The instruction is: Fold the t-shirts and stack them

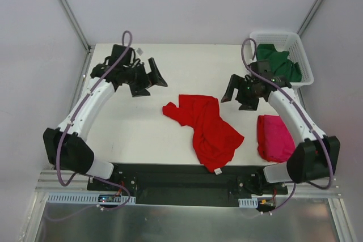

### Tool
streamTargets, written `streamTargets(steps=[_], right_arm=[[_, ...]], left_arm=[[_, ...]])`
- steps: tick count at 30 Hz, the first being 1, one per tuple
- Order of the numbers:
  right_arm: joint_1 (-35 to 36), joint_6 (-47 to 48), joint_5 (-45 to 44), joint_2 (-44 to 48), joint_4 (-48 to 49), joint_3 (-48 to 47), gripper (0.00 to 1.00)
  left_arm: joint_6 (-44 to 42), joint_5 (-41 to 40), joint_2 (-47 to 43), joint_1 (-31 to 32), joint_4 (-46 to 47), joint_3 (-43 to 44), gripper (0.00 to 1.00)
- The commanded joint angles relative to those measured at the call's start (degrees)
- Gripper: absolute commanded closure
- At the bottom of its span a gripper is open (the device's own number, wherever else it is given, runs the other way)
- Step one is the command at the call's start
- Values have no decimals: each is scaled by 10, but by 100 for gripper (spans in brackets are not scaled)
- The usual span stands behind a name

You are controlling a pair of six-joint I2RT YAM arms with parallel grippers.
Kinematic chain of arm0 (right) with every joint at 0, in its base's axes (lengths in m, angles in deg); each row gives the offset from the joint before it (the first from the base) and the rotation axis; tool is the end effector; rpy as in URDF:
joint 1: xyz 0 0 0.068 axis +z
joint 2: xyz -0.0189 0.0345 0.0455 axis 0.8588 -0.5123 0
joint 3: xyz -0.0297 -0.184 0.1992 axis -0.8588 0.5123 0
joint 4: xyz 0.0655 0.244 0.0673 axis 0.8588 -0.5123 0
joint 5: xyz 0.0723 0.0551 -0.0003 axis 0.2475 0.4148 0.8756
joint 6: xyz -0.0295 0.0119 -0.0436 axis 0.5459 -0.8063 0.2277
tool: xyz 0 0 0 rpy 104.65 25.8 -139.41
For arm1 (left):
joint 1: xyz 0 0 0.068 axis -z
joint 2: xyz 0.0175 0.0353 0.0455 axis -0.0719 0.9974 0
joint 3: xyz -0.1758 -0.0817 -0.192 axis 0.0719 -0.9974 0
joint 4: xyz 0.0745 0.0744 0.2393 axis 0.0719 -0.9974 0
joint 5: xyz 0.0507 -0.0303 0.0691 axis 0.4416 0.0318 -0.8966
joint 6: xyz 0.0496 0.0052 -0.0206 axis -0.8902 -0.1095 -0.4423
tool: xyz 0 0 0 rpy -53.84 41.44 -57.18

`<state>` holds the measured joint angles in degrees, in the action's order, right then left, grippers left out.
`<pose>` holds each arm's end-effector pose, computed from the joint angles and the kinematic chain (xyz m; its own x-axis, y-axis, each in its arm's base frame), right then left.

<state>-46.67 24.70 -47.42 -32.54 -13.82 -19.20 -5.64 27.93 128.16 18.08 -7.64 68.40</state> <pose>0.2848 0.0724 0.2940 -0.8663 0.0277 -0.4988 -0.1578 0.9322 0.3257 0.2951 -0.0889 0.3565 -0.8279 -0.3354 -0.4495 0.0612 0.7427 -0.6668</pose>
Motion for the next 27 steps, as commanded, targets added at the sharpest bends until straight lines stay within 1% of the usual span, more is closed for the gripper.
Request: streamTargets(steps=[1, 3, 4, 5, 7, 8, 10, 11, 13, 14, 15, 17, 18, 19, 20, 21, 22, 25, 27], right_arm=[[66, 49, -46, 88, -46, 11, 4], [101, 54, -71, 130, -52, 46, 4], [110, 56, -79, 144, -58, 66, 4], [125, 59, -89, 159, -67, 105, 4], [129, 61, -93, 200, -77, 150, 1], [130, 64, -96, 214, -86, 193, 1], [129, 60, -110, 261, -107, 226, 3], [133, 52, -128, 276, -111, 241, 3], [145, 43, -140, 313, -133, 226, 3], [144, 17, -165, 318, -142, 222, 3], [145, 5, -169, 321, -151, 217, 3], [145, -41, -151, 330, -164, 231, 3], [146, -65, -126, 340, -161, 261, 3], [146, -85, -112, 373, -142, 280, 3], [149, -124, -96, 391, -131, 302, 3], [150, -141, -91, 407, -119, 321, 3], [152, -153, -87, 421, -99, 358, 3], [160, -191, -73, 437, -69, 408, 5], [174, -212, -87, 443, -59, 424, 7]], left_arm=[[-13, -36, 57, 69, -59, 3, 1], [-13, -51, 58, 90, -61, -33, 1], [-7, -53, 54, 92, -59, -81, 1], [-5, -55, 48, 92, -56, -103, 1], [-9, -54, 39, 92, -43, -156, 1], [-11, -54, 30, 92, -39, -168, 1], [-13, -39, 24, 92, -20, -180, 1], [-13, -32, 25, 92, -12, -180, 1], [-7, -7, 40, 95, 8, -163, 1], [-6, 1, 48, 100, 9, -152, 1], [-6, 2, 57, 106, 10, -138, 1], [-6, 10, 84, 139, 9, -91, 1], [-5, 13, 94, 154, 9, -61, 1], [-3, 21, 112, 167, 9, -48, 1], [2, 23, 121, 192, 9, -37, 1], [5, 24, 128, 204, 9, -24, 1], [8, 26, 140, 214, 9, -21, 1], [16, 32, 145, 234, 11, -33, 1], [12, 36, 137, 234, 14, -50, 1]])
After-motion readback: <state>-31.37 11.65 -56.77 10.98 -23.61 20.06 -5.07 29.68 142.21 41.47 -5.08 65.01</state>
